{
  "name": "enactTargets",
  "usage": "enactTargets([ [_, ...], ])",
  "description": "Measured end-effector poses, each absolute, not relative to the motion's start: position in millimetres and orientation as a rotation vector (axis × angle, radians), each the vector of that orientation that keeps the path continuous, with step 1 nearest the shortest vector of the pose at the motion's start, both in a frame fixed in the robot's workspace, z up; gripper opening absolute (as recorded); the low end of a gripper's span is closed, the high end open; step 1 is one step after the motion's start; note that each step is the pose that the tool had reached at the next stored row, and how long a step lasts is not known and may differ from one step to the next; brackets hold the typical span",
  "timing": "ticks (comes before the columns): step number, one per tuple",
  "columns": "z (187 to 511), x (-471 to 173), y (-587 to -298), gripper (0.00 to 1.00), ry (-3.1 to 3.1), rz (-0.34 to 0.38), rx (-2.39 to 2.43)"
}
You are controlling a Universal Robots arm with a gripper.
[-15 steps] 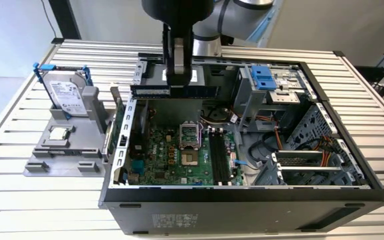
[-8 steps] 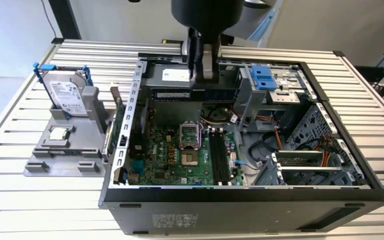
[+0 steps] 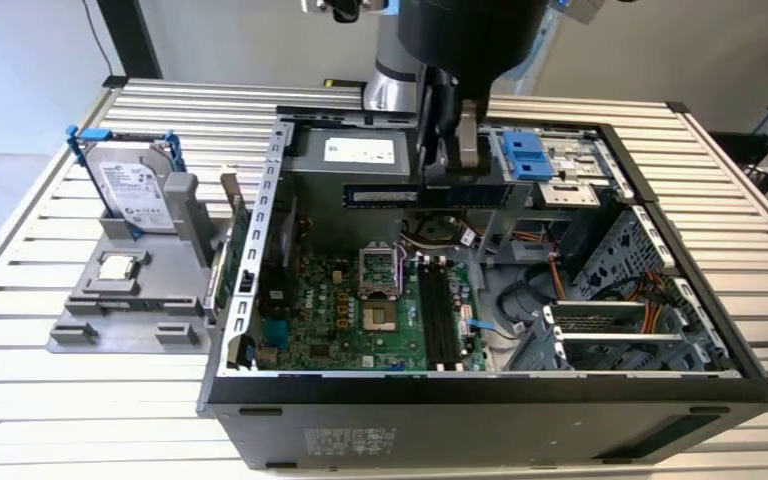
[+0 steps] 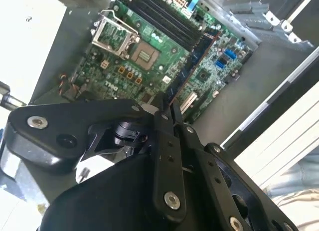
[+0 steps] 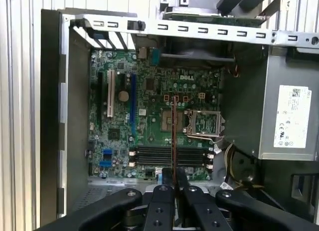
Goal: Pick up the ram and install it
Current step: 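Pick up the ram and move it above insertion slot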
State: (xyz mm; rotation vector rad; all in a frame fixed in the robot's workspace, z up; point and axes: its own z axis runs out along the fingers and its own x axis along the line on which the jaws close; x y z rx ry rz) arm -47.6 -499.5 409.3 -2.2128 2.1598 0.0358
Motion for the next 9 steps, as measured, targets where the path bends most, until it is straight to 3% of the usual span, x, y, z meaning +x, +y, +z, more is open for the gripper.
enactTargets([
  [9,403.3,-17.2,-499.4,0.0,2.175,0.035,-2.197],
])
